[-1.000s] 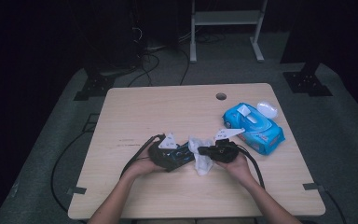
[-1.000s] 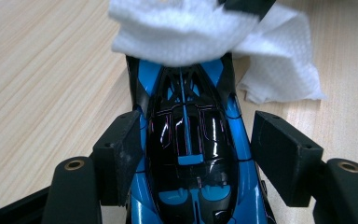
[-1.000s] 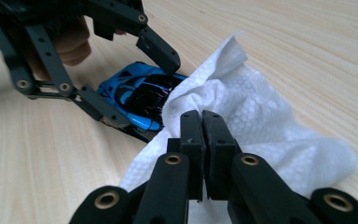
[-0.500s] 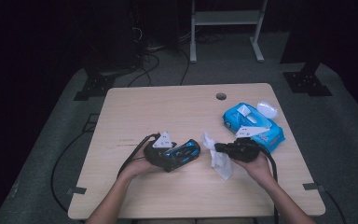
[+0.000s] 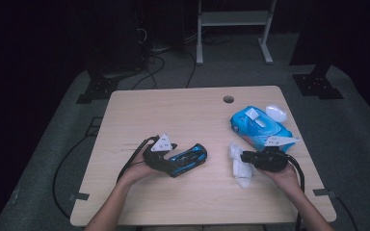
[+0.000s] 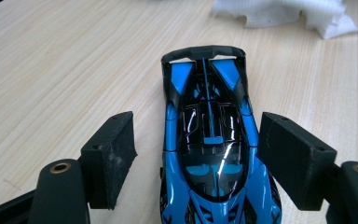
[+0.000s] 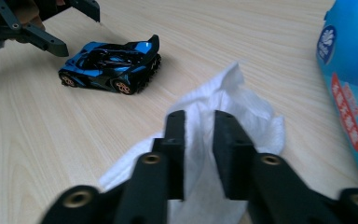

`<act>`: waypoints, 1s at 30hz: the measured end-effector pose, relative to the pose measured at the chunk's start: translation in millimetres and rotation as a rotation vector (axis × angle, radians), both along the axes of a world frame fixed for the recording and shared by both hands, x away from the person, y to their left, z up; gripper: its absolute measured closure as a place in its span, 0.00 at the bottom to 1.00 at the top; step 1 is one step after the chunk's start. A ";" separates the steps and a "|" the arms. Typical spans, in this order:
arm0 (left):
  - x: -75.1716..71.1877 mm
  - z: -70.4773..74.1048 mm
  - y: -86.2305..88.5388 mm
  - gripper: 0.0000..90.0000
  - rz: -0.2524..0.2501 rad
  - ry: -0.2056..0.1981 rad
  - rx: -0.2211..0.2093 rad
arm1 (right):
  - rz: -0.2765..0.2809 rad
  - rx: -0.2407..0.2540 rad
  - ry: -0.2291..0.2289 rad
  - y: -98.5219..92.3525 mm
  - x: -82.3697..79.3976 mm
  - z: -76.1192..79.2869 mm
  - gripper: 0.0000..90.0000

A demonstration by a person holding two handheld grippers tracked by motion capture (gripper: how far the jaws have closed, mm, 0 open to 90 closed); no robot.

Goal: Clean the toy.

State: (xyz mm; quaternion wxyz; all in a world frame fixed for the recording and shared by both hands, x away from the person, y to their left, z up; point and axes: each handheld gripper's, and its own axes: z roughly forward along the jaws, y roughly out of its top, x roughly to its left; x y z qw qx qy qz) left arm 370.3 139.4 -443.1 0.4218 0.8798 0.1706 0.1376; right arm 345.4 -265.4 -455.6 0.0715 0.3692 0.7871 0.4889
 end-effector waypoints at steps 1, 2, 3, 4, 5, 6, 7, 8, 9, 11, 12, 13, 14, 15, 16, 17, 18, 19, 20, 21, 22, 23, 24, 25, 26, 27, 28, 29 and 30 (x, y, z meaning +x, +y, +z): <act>-0.3 0.0 1.0 0.30 -0.001 -0.004 0.000 | -0.004 0.005 -0.003 -2.2 -1.0 0.7 0.77; -1.0 -0.2 1.5 0.30 0.003 -0.002 -0.002 | -0.002 0.007 -0.007 -4.2 -1.9 1.5 0.75; -1.3 -0.2 2.7 0.30 0.001 -0.003 -0.001 | -0.005 0.006 -0.012 -5.8 -3.1 2.7 0.74; -1.7 -0.2 3.4 0.30 0.002 -0.003 -0.002 | -0.007 0.009 -0.016 -7.8 -4.2 4.2 0.74; -2.0 -0.2 4.3 0.29 0.004 -0.003 -0.001 | -0.005 0.013 -0.016 -8.8 -4.8 5.1 0.72; -1.8 -0.3 5.2 0.29 0.006 -0.003 0.000 | -0.008 0.008 -0.019 -10.0 -5.5 6.0 0.72; -1.7 -0.6 6.1 0.29 0.009 -0.003 -0.002 | -0.009 0.005 -0.022 -11.2 -6.1 6.8 0.72; -2.2 -1.0 6.9 0.29 0.012 -0.001 -0.007 | -0.010 0.007 -0.019 -12.5 -6.7 7.1 0.71; -2.4 -1.0 7.8 0.29 0.011 -0.002 -0.007 | -0.011 0.007 -0.020 -13.8 -7.1 6.9 0.70; -3.4 -1.6 9.6 0.29 0.014 0.002 -0.010 | -0.013 0.007 -0.018 -16.2 -7.9 6.5 0.70; -3.7 -1.8 10.2 0.28 0.015 0.001 -0.007 | -0.014 0.011 -0.016 -17.5 -8.4 6.0 0.69; -4.4 -2.0 10.9 0.28 0.019 0.000 -0.008 | -0.016 0.010 -0.019 -18.8 -8.7 5.3 0.68; -4.5 -1.8 12.1 0.28 0.018 0.001 -0.008 | -0.017 0.013 -0.015 -20.0 -9.4 4.8 0.68; -4.7 -1.9 12.9 0.28 0.023 0.002 -0.014 | -0.019 0.012 -0.009 -21.0 -10.3 4.3 0.67; -4.7 -1.9 13.8 0.28 0.024 0.003 -0.014 | -0.018 0.009 -0.012 -22.1 -10.7 3.7 0.66; -4.9 -1.7 14.7 0.28 0.027 0.003 -0.011 | -0.021 0.013 -0.010 -23.2 -11.5 3.6 0.66; -5.1 -1.4 15.7 0.28 0.027 0.003 -0.010 | -0.021 0.019 -0.013 -24.4 -12.3 3.2 0.66; -5.6 -1.0 16.9 0.28 0.026 0.001 -0.009 | -0.022 0.018 -0.011 -25.4 -12.9 3.1 0.66; -6.0 -0.8 17.6 0.28 0.028 0.000 -0.008 | -0.025 0.018 -0.013 -26.5 -13.7 2.8 0.66; -6.5 -0.5 18.6 0.27 0.031 0.000 -0.007 | -0.025 0.021 -0.011 -27.0 -14.2 2.5 0.65; -6.9 -0.1 19.9 0.27 0.031 -0.002 -0.007 | -0.024 0.019 -0.012 -27.7 -14.7 2.1 0.65; -7.5 -0.1 21.2 0.27 0.035 -0.004 -0.012 | -0.028 0.017 -0.008 -28.3 -15.6 2.0 0.64; -7.7 0.1 22.1 0.27 0.037 -0.003 -0.013 | -0.031 0.021 -0.010 -29.4 -16.5 1.4 0.64; -8.0 -0.1 23.3 0.27 0.042 -0.004 -0.020 | -0.031 0.023 -0.010 -29.9 -17.1 0.9 0.64; -8.3 0.0 24.5 0.27 0.044 -0.004 -0.023 | -0.032 0.020 -0.011 -30.9 -17.6 0.5 0.63; -8.8 -0.1 25.9 0.27 0.048 -0.005 -0.026 | -0.038 0.020 -0.005 -31.6 -18.3 0.2 0.62; -8.9 0.2 27.0 0.27 0.049 -0.005 -0.023 | -0.038 0.020 -0.003 -32.8 -18.5 -0.4 0.62; -9.4 0.1 28.0 0.27 0.052 -0.002 -0.028 | -0.039 0.019 -0.002 -33.3 -18.8 -0.5 0.62; -9.9 0.0 29.1 0.27 0.054 -0.003 -0.027 | -0.042 0.017 0.000 -33.8 -19.2 -0.8 0.61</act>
